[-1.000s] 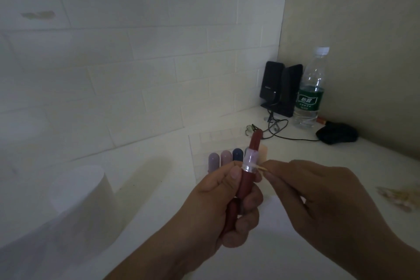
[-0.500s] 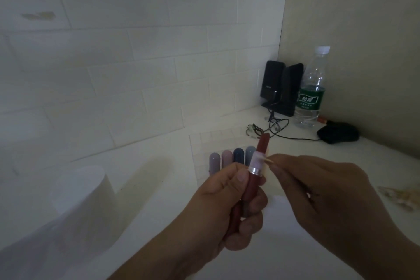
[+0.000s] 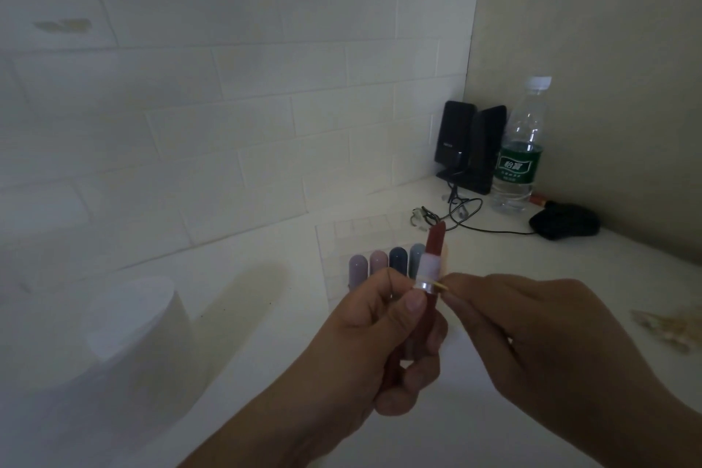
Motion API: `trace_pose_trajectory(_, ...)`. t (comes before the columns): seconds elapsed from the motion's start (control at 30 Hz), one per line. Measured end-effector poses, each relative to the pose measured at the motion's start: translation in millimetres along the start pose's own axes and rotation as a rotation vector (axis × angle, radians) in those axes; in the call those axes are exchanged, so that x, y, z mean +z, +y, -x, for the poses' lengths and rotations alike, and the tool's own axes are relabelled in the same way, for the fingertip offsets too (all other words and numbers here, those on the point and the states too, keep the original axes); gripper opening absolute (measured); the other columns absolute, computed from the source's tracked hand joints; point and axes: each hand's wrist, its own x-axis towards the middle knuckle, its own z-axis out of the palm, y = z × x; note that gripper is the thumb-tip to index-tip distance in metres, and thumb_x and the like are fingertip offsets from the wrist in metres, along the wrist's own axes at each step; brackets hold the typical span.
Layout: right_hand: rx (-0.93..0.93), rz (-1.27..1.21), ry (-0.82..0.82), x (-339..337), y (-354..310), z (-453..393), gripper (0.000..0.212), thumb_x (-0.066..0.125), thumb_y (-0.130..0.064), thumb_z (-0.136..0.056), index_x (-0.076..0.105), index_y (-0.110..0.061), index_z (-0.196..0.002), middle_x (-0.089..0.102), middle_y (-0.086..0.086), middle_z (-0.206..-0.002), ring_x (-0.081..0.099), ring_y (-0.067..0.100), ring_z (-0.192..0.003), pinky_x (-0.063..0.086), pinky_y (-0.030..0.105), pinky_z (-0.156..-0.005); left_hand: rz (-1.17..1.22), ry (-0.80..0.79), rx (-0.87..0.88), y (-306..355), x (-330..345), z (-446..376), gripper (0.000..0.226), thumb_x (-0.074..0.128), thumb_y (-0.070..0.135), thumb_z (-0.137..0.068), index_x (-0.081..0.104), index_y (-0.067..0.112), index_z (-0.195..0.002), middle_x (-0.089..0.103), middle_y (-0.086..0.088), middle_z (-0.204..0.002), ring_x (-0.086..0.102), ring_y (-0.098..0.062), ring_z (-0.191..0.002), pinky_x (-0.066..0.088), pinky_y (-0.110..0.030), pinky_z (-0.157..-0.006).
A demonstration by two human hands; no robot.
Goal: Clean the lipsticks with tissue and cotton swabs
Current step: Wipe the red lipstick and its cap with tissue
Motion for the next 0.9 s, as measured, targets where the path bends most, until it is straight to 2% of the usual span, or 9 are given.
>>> trace_pose_trajectory(0.17,0.042,-0.05,0.022,-4.5,2.1,-1.5,0.029,0.045,-0.024,-0.082,0.072,-0.013,-0.082,0.061,-0.003,-0.053,0.053,0.014,-0.035,0.045,0.018,-0.037,-0.029,0.006,0.007,-0.2,-0.8,-0.2,0.035,0.054,0.025,-0.089,0.039,-0.004,-0.101,0.055,-0.009,-0.075,0.042,-0.013,-0.047,0.027,-0.012,-0.038)
trace_pose_trajectory(0.23,-0.007,-0.027,-0.015,-4.0,0.6,-1.2,0.022,0.049,-0.019,-0.08,0.071,-0.015,-0.08,0.056,-0.005,-0.05,0.048,0.014,-0.033,0.041,0.017,-0.035,-0.041,0.013,0.014,-0.5,-0.6,-0.7,0.036,0.054,0.024,-0.089,0.039,-0.005,-0.102,0.055,-0.01,-0.075,0.043,-0.013,-0.047,0.027,-0.012,-0.039)
trace_pose_trajectory(0.3,0.001,-0.019,-0.011,-2.4,1.0,-0.3,0.013,0.058,-0.014,-0.077,0.071,-0.014,-0.079,0.058,-0.002,-0.051,0.049,0.015,-0.033,0.043,0.023,-0.033,-0.054,0.021,0.019,-0.5,-0.8,-1.0,0.035,0.055,0.024,-0.088,0.041,-0.005,-0.101,0.055,-0.01,-0.076,0.043,-0.013,-0.046,0.027,-0.012,-0.039)
trace_pose_trajectory(0.37,0.033,-0.03,-0.001,-2.4,2.6,0.0,0.018,0.054,-0.017,-0.081,0.071,-0.012,-0.081,0.061,0.0,-0.052,0.052,0.017,-0.034,0.046,0.027,-0.032,-0.076,0.024,0.032,-0.2,-1.2,-1.2,0.028,0.055,0.023,-0.088,0.044,0.0,-0.099,0.057,-0.01,-0.076,0.044,-0.013,-0.047,0.028,-0.012,-0.038)
trace_pose_trajectory(0.43,0.0,-0.029,-0.021,-3.3,1.7,-0.4,0.025,0.047,-0.02,-0.082,0.071,-0.014,-0.08,0.057,-0.003,-0.051,0.049,0.016,-0.034,0.043,0.02,-0.035,-0.112,0.02,0.049,0.5,-1.5,-1.2,0.025,0.056,0.022,-0.088,0.046,0.001,-0.099,0.061,-0.011,-0.078,0.044,-0.013,-0.047,0.028,-0.012,-0.038)
trace_pose_trajectory(0.53,-0.024,-0.011,-0.016,-3.8,1.0,-0.3,0.011,0.062,-0.014,-0.073,0.072,-0.016,-0.078,0.056,-0.005,-0.049,0.048,0.011,-0.033,0.039,0.012,-0.038,-0.148,0.014,0.055,2.0,-1.9,-0.3,0.021,0.058,0.02,-0.086,0.046,0.004,-0.095,0.065,-0.012,-0.081,0.043,-0.013,-0.044,0.028,-0.012,-0.037)
trace_pose_trajectory(0.67,-0.055,-0.016,-0.062,-2.6,3.3,0.6,0.01,0.072,-0.016,-0.067,0.072,-0.016,-0.077,0.058,-0.007,-0.051,0.048,0.009,-0.034,0.038,0.01,-0.044,-0.181,0.019,0.061,2.5,-1.3,-0.3,0.019,0.061,0.017,-0.084,0.046,0.006,-0.091,0.062,-0.013,-0.077,0.04,-0.011,-0.04,0.027,-0.012,-0.039)
trace_pose_trajectory(0.8,-0.034,0.004,-0.053,-0.9,2.4,-0.9,0.011,0.066,-0.017,-0.061,0.069,-0.016,-0.072,0.056,-0.003,-0.047,0.047,0.009,-0.031,0.036,0.015,-0.034,-0.196,0.055,0.073,2.4,-0.2,-0.7,0.01,0.064,0.015,-0.08,0.054,0.015,-0.079,0.06,-0.012,-0.072,0.037,-0.012,-0.039,0.027,-0.012,-0.039)
trace_pose_trajectory(0.9,-0.068,0.029,-0.056,1.8,1.8,-0.3,0.013,0.065,-0.018,-0.058,0.069,-0.017,-0.07,0.057,-0.004,-0.048,0.048,0.008,-0.032,0.035,0.014,-0.035,-0.187,0.078,0.076,2.7,0.2,-0.9,0.012,0.067,0.013,-0.077,0.056,0.017,-0.074,0.062,-0.012,-0.071,0.035,-0.013,-0.039,0.027,-0.012,-0.039)
